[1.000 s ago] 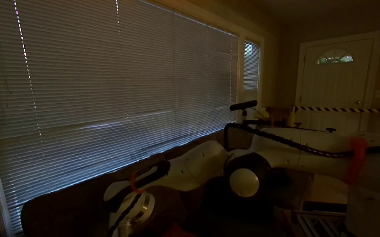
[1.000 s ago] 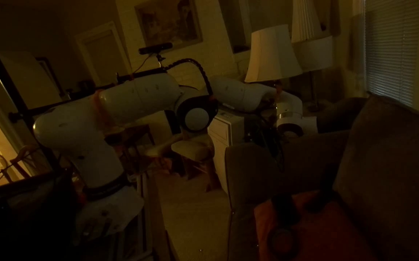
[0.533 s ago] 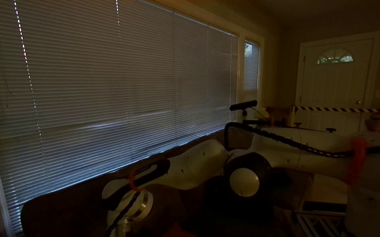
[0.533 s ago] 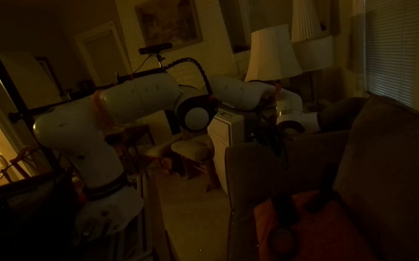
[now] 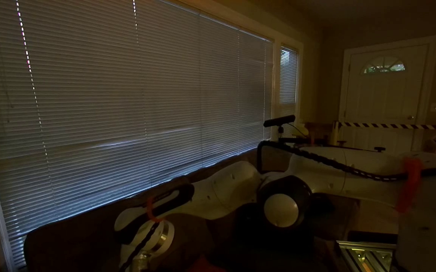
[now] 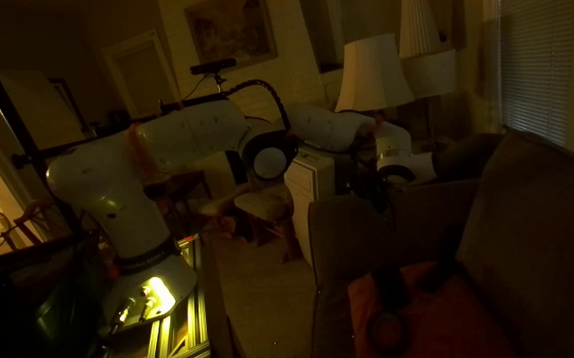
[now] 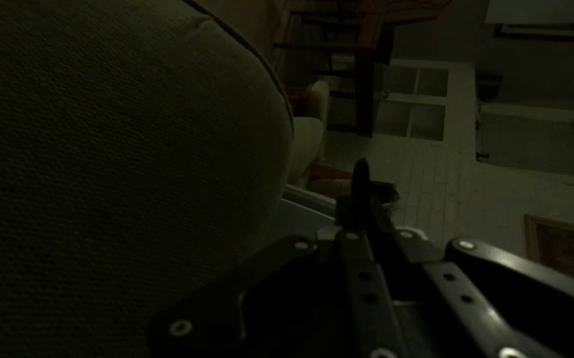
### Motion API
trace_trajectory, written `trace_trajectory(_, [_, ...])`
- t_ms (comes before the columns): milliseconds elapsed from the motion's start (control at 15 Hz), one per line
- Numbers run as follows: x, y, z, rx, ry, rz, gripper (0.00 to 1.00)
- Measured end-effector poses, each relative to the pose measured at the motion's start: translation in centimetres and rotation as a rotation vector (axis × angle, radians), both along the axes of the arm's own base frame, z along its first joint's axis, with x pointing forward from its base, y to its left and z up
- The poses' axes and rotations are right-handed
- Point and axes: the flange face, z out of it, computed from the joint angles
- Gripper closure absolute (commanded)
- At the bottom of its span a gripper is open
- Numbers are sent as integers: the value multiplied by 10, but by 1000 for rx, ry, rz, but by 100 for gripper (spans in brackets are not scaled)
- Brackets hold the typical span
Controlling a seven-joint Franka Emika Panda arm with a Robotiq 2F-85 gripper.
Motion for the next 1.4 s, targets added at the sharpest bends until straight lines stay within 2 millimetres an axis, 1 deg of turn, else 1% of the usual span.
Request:
trace_trajectory(267, [8,14,-3,-50,-33,-29,99])
trace_trajectory(467, [8,22,-6,-94,-6,-36,99])
trace_trajectory(1000, [-5,22,-22,-143,149,-77,99])
trace_trajectory(1400, [-11,26,-21,-101,172,-44,99])
